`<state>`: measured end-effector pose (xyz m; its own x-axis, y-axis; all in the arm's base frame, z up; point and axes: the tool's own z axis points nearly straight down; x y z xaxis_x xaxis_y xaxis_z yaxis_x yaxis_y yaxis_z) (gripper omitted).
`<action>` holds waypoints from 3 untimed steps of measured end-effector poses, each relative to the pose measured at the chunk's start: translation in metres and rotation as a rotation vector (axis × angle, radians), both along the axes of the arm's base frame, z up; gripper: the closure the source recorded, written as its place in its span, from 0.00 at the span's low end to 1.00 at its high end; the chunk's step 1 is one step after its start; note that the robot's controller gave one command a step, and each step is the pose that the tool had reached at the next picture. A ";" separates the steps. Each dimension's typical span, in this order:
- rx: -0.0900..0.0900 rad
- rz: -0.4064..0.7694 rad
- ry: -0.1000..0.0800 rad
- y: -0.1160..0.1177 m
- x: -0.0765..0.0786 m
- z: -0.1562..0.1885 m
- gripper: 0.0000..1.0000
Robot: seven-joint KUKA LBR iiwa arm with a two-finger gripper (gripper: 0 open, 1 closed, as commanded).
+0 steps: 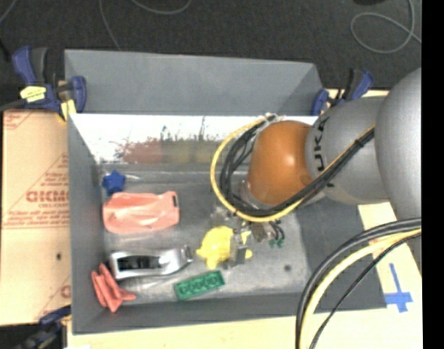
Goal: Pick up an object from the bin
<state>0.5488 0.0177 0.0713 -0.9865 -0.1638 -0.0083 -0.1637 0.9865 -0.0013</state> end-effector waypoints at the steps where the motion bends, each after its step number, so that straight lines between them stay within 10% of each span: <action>1: 0.000 0.000 -0.001 0.000 0.000 0.002 1.00; 3: 0.000 -0.003 0.000 -0.001 -0.001 0.033 1.00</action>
Offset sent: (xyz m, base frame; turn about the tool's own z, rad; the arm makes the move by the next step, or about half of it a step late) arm 0.0000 0.0000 0.0690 0.0000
